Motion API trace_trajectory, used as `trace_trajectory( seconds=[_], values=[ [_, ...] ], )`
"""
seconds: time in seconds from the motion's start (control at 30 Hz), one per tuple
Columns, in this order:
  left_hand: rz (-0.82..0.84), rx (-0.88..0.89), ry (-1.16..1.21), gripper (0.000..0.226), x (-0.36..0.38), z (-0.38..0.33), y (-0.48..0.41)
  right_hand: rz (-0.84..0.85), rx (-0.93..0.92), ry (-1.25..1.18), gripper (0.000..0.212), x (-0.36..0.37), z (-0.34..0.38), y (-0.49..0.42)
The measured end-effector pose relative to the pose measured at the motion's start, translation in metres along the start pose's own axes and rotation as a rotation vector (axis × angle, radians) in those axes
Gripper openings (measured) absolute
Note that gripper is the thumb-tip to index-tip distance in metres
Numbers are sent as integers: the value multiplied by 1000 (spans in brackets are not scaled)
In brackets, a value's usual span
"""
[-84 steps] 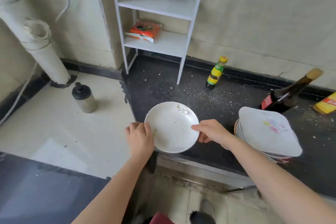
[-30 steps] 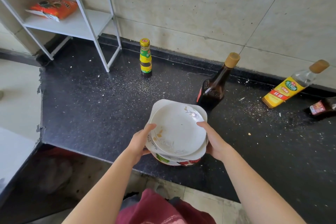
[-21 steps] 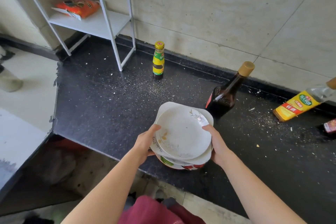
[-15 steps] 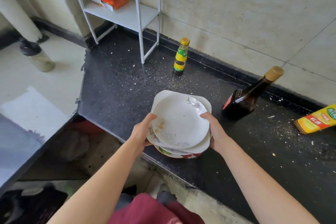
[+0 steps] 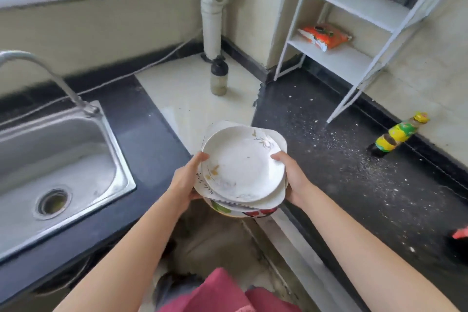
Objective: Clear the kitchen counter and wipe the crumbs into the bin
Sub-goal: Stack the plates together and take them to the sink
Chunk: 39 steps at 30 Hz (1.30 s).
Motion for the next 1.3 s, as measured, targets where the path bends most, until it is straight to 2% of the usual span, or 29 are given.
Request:
trace_trajectory(
  seconds=[0.1,0.23,0.3,0.43,0.5,0.57,0.67,0.8,0.93,1.1,1.3],
  values=[
    [-30,19,20,55,-79,-28,4,35,36,35,54,77,7,-38],
    [-85,34,14,49,-185,-56,12,173,48,32,30,183,10,-92],
    [-120,46,36,49,-226,-63,17,214,77,53,30,224,9,-110],
    [-207,49,101,48,-314,-68,28,293,138,114,33,309,5,-149],
    [-222,44,145,47,-351,-63,32,320,183,159,42,345,1,-165],
    [-225,24,189,53,-381,-56,34,341,242,202,54,376,-7,-181],
    [-281,9,277,60,-427,-41,31,352,329,233,57,419,-23,-206],
    [-324,-13,356,46,-467,-21,17,330,416,279,49,458,-46,-235],
    [-314,-46,434,48,-487,-1,-6,294,467,253,47,477,-68,-264],
    [-261,-88,616,37,-498,32,-37,217,538,246,48,479,-96,-292],
    [-205,-110,674,31,-502,52,-62,183,586,244,46,475,-106,-312]
  ],
)
Point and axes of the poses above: each hand's wrist, its own y-axis away from the middle knuckle, its own x-axis out of the palm, z = x × y, the point moved 7 cm from there along -y, towards the middle knuckle, and after that the axes turned 13 degrees about z, right-handed, at the moved point
